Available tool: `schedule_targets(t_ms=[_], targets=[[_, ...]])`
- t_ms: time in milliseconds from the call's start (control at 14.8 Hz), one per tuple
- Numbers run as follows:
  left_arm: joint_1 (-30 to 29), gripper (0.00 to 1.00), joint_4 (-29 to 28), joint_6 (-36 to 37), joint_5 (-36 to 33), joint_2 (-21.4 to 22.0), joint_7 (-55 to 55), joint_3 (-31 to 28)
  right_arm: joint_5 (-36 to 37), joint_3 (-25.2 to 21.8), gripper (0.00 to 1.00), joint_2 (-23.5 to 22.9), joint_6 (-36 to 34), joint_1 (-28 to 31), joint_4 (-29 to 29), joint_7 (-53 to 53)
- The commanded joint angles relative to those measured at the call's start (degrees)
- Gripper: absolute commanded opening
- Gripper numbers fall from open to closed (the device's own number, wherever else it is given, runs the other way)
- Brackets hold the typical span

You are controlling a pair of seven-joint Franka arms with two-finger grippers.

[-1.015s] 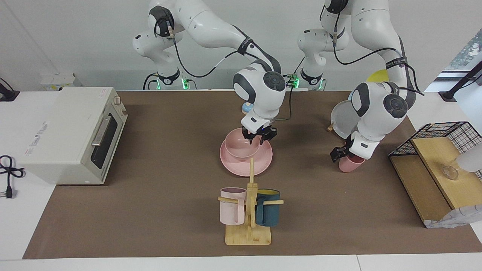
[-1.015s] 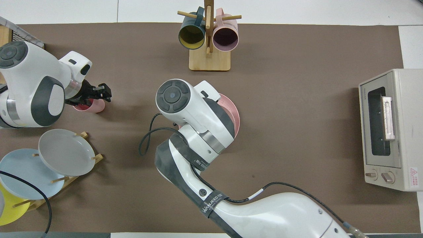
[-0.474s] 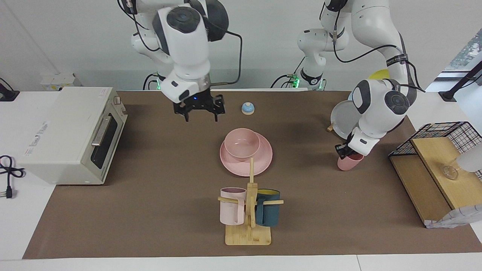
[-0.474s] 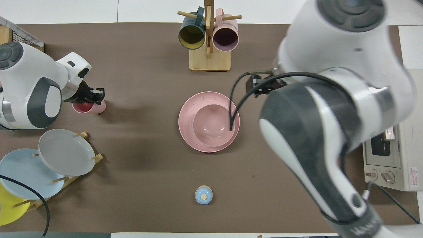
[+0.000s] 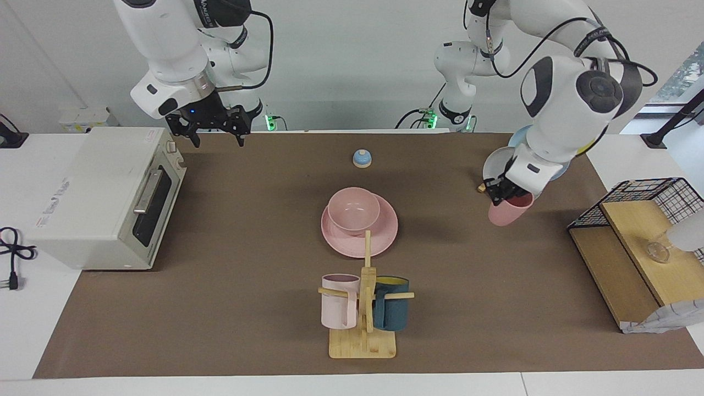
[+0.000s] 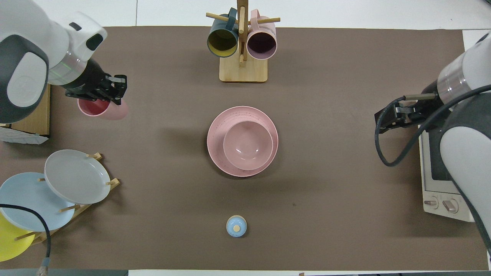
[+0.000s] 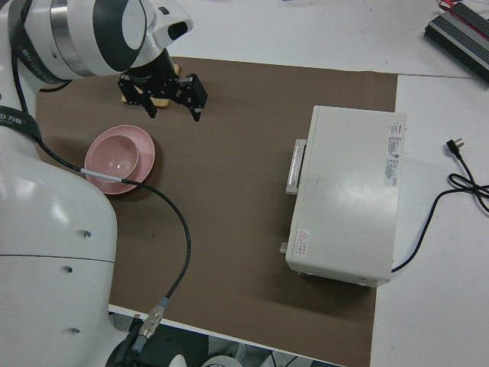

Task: Organize tableware
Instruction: 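Lift the pink cup with the left gripper and carry it over the bowl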

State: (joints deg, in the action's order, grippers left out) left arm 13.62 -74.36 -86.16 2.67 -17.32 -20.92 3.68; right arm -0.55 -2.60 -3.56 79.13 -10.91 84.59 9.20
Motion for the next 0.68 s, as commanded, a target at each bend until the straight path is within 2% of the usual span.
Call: schedule_targets(t_ms=[0, 135, 271, 338, 474, 609], targets=[[9.2, 0.0, 11.1, 3.3, 0.8, -7.3, -15.8, -0.8, -0.9, 0.5, 1.0, 2.7, 3.4, 2.6, 5.3, -1.4], [14.0, 0.0, 10.7, -1.2, 2.5, -7.1, -23.5, -0.6, 1.1, 0.5, 1.0, 3.6, 4.3, 4.6, 5.2, -8.6], [18.8, 0.0, 8.5, -7.0, 2.4, -8.3, -29.1, -0.8, 1.2, 0.6, 1.0, 3.7, 4.4, 5.8, 5.6, -10.2], [20.6, 0.0, 5.7, -10.1, 2.3, -8.3, -31.1, -1.0, 1.3, 1.5, 1.0, 3.5, 4.6, 5.9, 5.6, -10.2], [22.1, 0.0, 3.2, -13.1, 2.3, -8.7, -33.6, -0.9, 3.8, 6.3, 1.0, 3.2, 6.1, 8.2, 5.3, -10.3], [22.9, 0.0, 1.2, -15.6, 2.3, -9.0, -36.0, -0.9, 5.4, 7.8, 1.0, 2.6, 6.7, 8.6, 4.6, -10.3]])
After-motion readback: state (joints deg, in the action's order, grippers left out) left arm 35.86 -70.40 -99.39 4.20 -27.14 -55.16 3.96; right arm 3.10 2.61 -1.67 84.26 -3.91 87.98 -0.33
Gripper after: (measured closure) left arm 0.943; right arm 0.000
